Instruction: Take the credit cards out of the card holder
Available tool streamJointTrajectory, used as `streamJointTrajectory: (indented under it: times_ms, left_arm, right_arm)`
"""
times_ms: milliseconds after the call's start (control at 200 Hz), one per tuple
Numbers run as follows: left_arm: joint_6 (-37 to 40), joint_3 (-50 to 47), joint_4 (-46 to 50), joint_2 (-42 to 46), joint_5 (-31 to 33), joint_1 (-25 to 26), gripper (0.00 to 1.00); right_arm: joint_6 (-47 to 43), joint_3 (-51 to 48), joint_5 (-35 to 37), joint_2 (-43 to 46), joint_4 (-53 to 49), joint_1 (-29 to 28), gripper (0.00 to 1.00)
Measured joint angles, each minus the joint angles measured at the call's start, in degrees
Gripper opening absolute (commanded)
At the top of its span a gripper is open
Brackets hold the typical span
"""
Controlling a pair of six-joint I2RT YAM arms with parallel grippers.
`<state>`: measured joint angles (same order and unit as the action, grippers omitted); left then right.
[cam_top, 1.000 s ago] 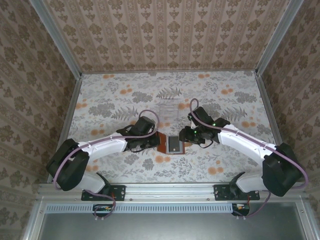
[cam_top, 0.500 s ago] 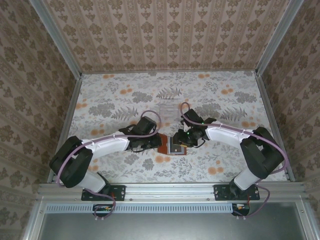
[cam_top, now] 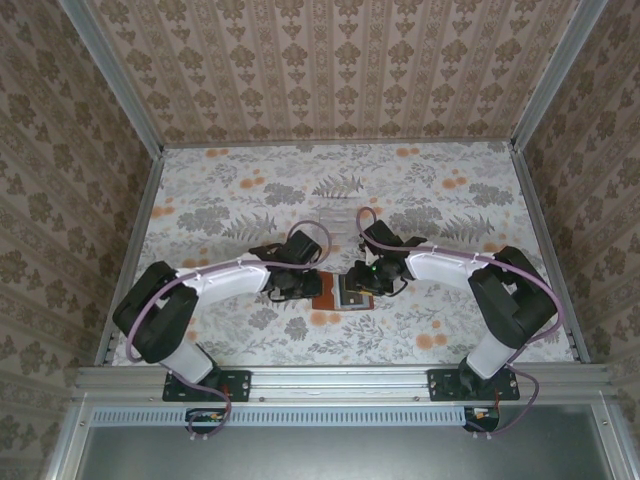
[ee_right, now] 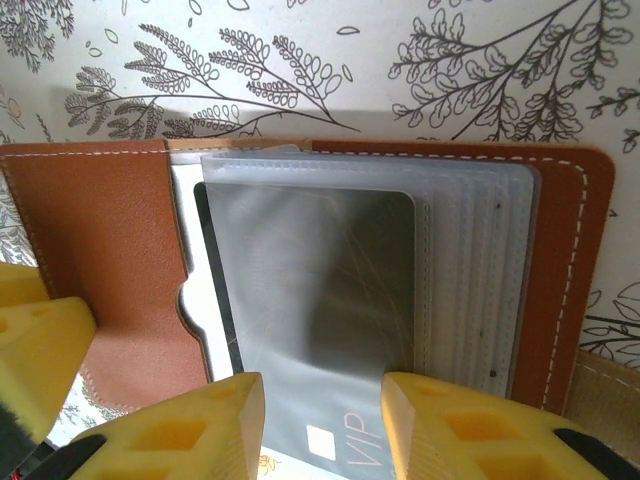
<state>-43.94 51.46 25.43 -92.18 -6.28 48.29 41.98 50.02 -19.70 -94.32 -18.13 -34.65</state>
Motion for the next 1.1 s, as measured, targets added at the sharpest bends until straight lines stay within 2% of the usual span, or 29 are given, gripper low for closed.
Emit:
streamJointTrajectory:
  times_ms: [345, 650, 905, 1100]
  left_arm:
    - [3.5, 11.5, 13.3, -10.2, 8.3, 4.3, 0.32]
    - [5.0, 14.4, 19.8, -11.8, 13.7, 5.7, 0.32]
    - [5.9, 17.1, 20.0, -8.3, 13.2, 5.6, 0.31]
    - [5.3, 17.0, 13.5, -3.8, 7.5, 4.3, 0.28]
  right_arm:
    - [0.4, -1.5, 0.0, 1.1, 1.8, 0.0, 0.39]
    - [0.4, -2.1, 0.2, 2.9, 1.1, 0.0, 0.39]
    - [-0.1, -1.6, 2.1, 6.0, -3.3, 0.0, 0.4]
    - [-1.1, -0.9, 3.2, 6.6, -5.3, 0.5, 0.4]
